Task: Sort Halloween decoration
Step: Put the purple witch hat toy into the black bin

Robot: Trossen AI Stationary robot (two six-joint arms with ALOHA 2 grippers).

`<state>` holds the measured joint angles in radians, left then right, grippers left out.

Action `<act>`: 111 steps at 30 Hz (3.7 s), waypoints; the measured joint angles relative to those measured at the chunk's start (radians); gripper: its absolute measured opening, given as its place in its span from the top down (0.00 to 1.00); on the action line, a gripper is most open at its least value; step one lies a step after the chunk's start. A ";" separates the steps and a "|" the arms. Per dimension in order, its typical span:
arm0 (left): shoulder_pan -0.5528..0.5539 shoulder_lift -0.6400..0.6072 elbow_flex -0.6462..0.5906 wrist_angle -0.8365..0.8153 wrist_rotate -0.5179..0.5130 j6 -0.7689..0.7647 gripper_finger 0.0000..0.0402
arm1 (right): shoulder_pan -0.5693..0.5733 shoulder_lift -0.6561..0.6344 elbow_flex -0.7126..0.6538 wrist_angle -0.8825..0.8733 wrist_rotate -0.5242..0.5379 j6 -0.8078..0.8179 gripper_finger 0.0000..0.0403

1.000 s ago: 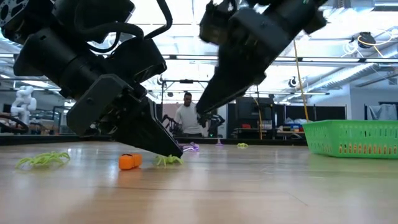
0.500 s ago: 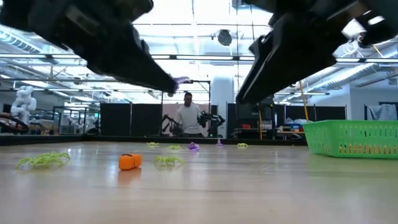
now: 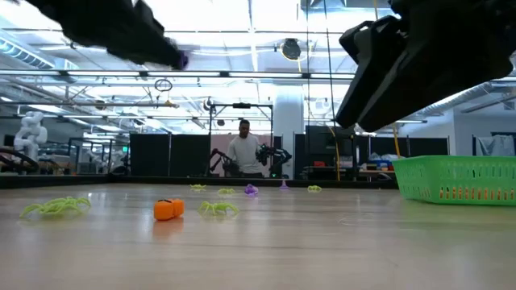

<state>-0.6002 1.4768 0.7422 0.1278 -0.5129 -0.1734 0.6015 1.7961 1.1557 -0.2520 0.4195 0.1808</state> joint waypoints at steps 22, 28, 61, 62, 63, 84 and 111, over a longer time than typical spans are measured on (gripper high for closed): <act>-0.068 -0.053 0.001 0.076 -0.103 0.290 0.89 | -0.001 -0.007 0.000 -0.026 -0.001 -0.120 0.99; -0.067 -0.053 0.001 0.073 -0.107 0.629 0.89 | -0.022 -0.007 0.000 0.001 -0.001 -0.203 1.00; -0.067 -0.053 0.001 0.073 -0.226 1.099 0.89 | -0.065 -0.007 -0.001 -0.001 -0.002 -0.212 1.00; -0.067 -0.053 0.001 0.073 -0.226 1.099 0.89 | -0.065 -0.007 -0.001 -0.001 -0.002 -0.212 1.00; -0.067 -0.053 0.001 0.073 -0.226 1.099 0.89 | -0.065 -0.007 -0.001 -0.001 -0.002 -0.212 1.00; -0.067 -0.053 0.001 0.073 -0.215 0.913 0.89 | -0.065 -0.007 -0.001 -0.001 -0.002 -0.211 1.00; -0.240 -0.071 0.375 -0.866 0.177 -0.512 0.89 | -0.065 -0.007 -0.001 -0.004 -0.005 -0.211 1.00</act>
<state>-0.8402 1.4055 1.1172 -0.7381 -0.3360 -0.6852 0.5365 1.7893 1.1549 -0.2558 0.4149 -0.0299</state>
